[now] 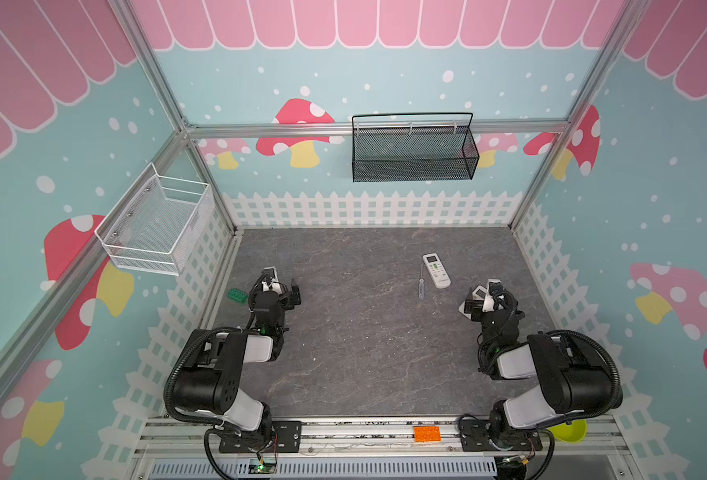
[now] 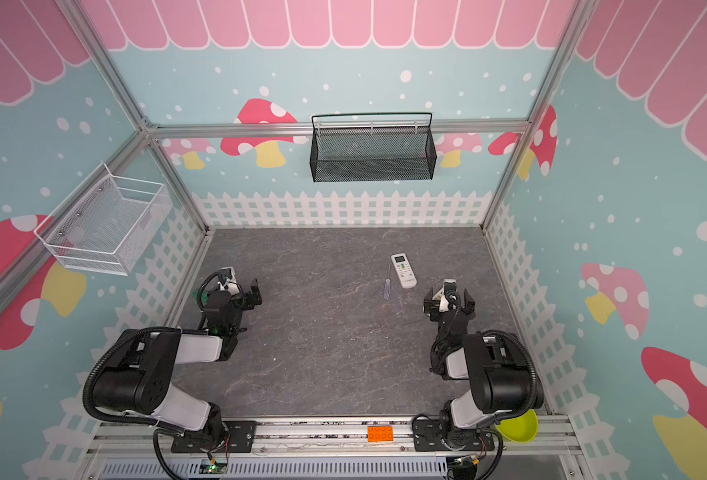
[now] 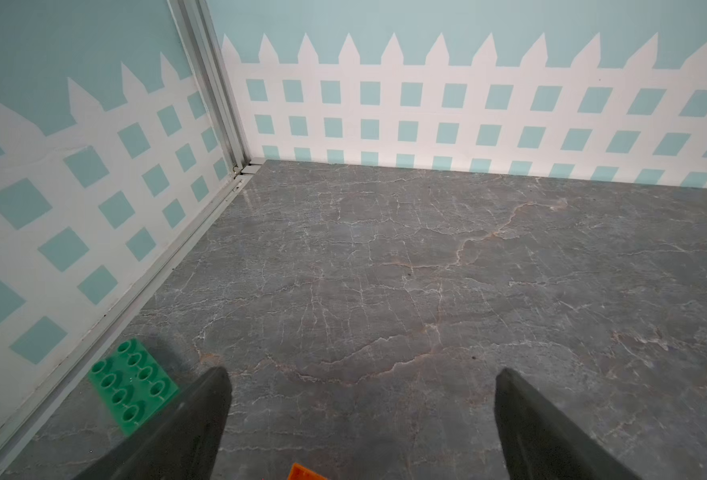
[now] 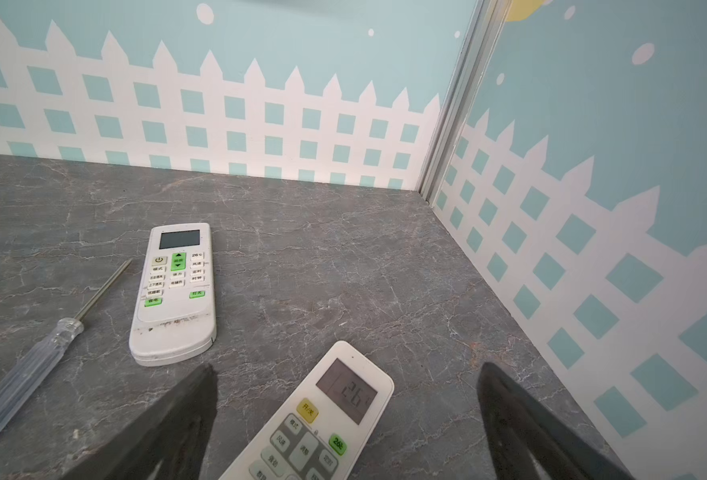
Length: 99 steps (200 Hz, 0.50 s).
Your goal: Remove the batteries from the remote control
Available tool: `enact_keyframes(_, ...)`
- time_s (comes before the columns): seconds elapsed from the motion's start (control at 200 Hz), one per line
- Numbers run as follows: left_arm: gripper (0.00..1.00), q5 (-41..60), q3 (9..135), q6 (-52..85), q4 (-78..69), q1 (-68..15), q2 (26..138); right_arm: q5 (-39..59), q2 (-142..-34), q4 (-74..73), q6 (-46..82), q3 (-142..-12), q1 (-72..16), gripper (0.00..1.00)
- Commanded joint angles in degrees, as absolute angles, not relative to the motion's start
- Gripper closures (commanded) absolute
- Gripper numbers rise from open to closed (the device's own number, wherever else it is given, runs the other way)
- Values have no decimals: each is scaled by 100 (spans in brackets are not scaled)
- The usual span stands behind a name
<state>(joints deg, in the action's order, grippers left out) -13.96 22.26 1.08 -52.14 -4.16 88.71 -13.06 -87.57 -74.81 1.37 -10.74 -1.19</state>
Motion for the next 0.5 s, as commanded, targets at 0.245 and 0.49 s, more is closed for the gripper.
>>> enact_keyframes(0.245,1,-1704,2103,66,-5486,-548,8886,-1300,-8721,-7551,161,-1125,-132,2)
enact_keyframes(0.49,1,-1749,2092,53,-5509,-563,8879,-1307,-8713,-7550,158,-1125,-131,2)
